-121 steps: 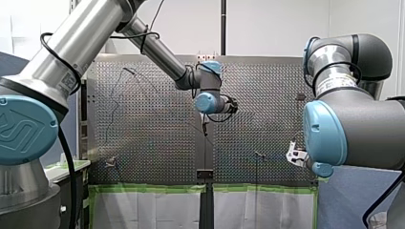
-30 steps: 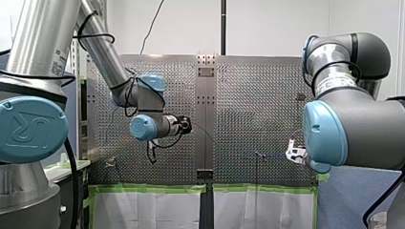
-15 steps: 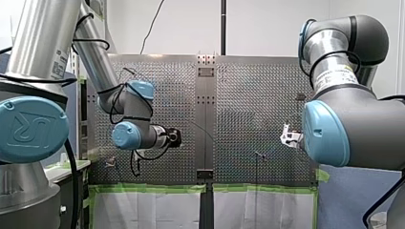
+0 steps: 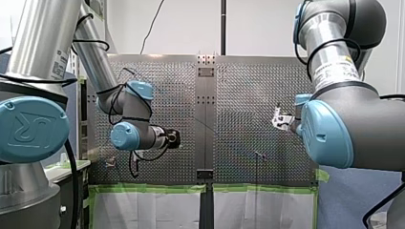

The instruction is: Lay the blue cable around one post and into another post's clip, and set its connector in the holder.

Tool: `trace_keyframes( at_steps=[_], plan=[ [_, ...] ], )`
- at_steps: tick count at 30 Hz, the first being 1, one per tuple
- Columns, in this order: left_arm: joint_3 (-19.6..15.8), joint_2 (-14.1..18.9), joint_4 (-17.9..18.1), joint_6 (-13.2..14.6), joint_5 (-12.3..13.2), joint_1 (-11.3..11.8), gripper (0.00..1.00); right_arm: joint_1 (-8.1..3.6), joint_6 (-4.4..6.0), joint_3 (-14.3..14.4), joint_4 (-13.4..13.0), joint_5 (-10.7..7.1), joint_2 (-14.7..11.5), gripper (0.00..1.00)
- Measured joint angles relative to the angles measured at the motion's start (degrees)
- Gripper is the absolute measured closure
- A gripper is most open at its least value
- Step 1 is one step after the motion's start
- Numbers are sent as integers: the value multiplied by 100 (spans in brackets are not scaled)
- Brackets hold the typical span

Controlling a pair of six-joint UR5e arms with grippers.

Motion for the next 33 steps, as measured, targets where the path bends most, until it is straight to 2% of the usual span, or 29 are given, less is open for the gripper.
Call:
trace_keyframes(
  at_steps=[9,12,20,23,27,33],
  plan=[
    [0,0,0,0,0,7,0,148,-97,2,310,340,-29,100],
    [0,-1,0,0,0,13,0,201,-215,2,453,433,-33,100],
    [-1,-2,-13,0,0,17,0,337,-618,2,883,600,-100,100],
    [-1,-1,-11,0,1,18,0,385,-694,3,1039,703,-177,100],
    [-1,-1,-11,0,5,18,0,445,-744,2,1232,877,-332,100],
    [-1,0,-11,-1,7,18,0,502,-848,3,1556,1198,-648,100]
  ],
)
